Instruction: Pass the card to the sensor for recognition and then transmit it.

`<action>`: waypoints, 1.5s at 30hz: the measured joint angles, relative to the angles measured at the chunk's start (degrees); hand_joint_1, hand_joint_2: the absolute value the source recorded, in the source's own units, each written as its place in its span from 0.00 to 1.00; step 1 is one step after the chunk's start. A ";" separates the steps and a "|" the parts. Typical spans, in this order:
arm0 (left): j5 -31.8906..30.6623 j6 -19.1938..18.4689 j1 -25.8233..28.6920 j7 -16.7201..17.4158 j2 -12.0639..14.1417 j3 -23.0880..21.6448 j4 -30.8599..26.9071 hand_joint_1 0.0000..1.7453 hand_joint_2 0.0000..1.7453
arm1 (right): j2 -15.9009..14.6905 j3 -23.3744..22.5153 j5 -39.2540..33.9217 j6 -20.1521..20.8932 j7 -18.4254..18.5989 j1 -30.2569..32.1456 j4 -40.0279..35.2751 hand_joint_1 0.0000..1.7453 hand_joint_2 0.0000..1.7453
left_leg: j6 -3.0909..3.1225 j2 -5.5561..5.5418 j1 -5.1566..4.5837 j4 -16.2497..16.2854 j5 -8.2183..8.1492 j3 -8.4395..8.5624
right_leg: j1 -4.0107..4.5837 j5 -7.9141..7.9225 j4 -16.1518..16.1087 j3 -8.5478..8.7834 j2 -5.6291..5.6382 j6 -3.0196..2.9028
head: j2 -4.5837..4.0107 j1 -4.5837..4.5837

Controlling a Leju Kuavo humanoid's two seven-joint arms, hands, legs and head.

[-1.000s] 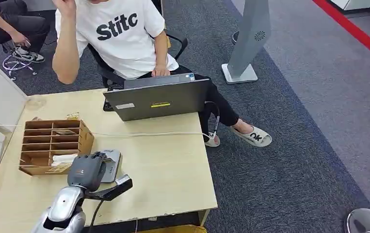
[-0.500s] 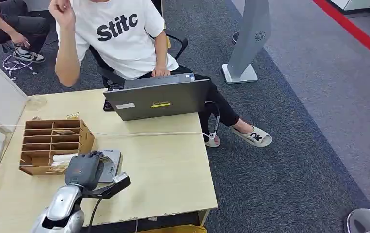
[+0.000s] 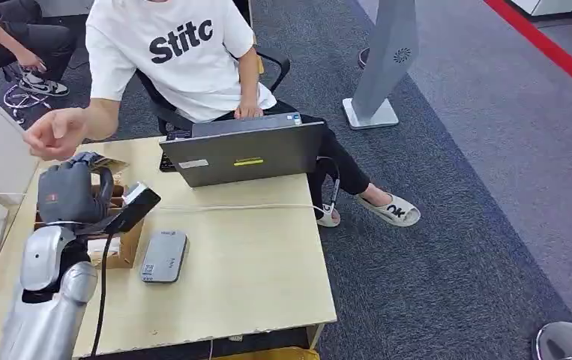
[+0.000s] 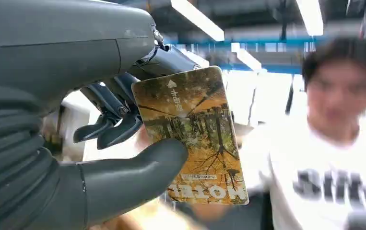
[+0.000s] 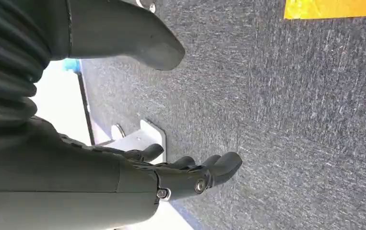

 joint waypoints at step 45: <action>1.12 5.96 12.27 -6.04 -0.02 2.77 -13.65 0.00 1.00 | 0.00 -2.01 3.21 1.31 -0.24 -0.02 0.00 0.00 1.00 | 0.01 0.15 0.00 -0.01 -0.03 0.00 | -0.01 -0.05 0.00 -0.05 0.14 0.02 | 0.00 0.02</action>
